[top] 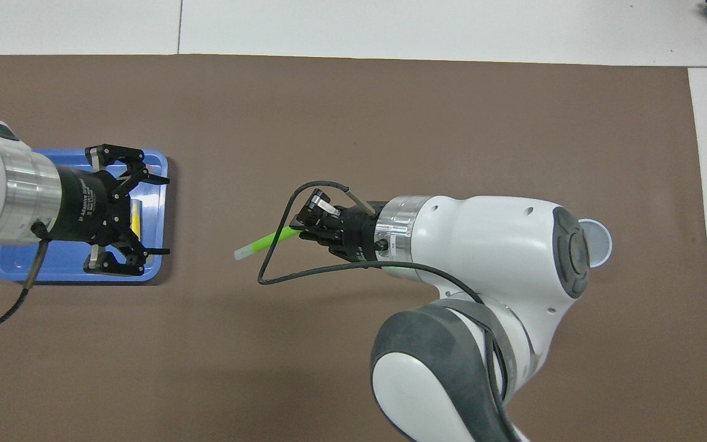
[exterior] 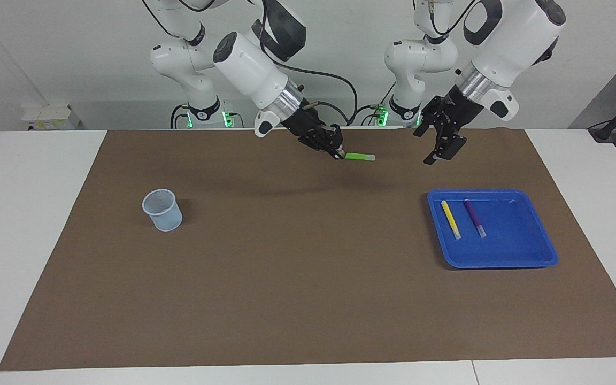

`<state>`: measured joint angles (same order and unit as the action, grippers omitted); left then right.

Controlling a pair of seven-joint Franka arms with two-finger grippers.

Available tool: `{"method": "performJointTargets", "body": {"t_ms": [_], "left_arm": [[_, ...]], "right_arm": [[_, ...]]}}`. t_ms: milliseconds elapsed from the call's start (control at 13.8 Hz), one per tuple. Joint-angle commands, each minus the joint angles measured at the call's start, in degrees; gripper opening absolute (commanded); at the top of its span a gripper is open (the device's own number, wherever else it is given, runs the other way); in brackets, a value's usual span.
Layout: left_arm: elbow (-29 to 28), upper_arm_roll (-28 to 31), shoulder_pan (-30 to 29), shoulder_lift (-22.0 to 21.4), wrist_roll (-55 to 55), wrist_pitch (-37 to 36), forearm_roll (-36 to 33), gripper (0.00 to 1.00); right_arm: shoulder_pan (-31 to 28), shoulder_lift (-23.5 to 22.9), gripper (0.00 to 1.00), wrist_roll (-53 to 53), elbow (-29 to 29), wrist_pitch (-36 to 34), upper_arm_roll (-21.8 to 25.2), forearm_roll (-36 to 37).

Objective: Right arm passes pens to left for tray arrangement
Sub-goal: 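Carry the green pen toward the left gripper while the left gripper approaches, then close the left gripper on the green pen while the right gripper releases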

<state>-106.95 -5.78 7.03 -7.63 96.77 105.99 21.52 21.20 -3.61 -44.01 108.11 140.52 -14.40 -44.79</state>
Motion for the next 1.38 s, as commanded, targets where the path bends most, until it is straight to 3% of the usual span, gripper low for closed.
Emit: {"method": "performJointTargets", "body": {"t_ms": [0,217,652,797,1014,1087,1159,1304], "left_arm": [[-7.21,0.5,2.55,-4.32,4.29,5.53,0.72,1.0],[-11.08,0.33,5.09,-5.99,9.91,10.27,0.72,1.0],[-12.15,0.24,8.52,-5.82,19.94,17.14,0.63,0.97],[-12.06,-0.2,8.88,-5.82,19.95,17.23,0.37,0.78],[-12.06,-0.46,8.88,-5.82,19.25,17.58,0.19,0.33],[-12.06,-0.46,8.97,-5.82,18.37,17.41,0.1,0.08],[-11.97,-0.46,9.31,-5.82,17.76,16.8,0.1,0.0],[-11.88,-0.55,9.32,-5.82,17.66,16.62,0.1,0.0]], "right_arm": [[1.91,0.36,0.0,-0.29,0.87,4.74,0.16,-5.03],[2.27,0.27,0.0,0.15,0.7,5.64,0.16,-7.58],[3.76,0.1,0.0,0.5,0.7,8.89,0.16,-10.31],[3.76,0.01,0.0,0.5,0.61,8.89,0.16,-10.31],[3.67,0.01,0.0,0.59,0.61,8.89,0.16,-10.31],[3.67,-0.08,0.0,0.59,0.61,8.89,0.16,-10.4],[3.67,-0.17,0.0,0.59,0.61,8.89,0.16,-10.4],[3.67,-0.17,0.0,0.59,0.52,8.89,0.16,-10.4]]}}
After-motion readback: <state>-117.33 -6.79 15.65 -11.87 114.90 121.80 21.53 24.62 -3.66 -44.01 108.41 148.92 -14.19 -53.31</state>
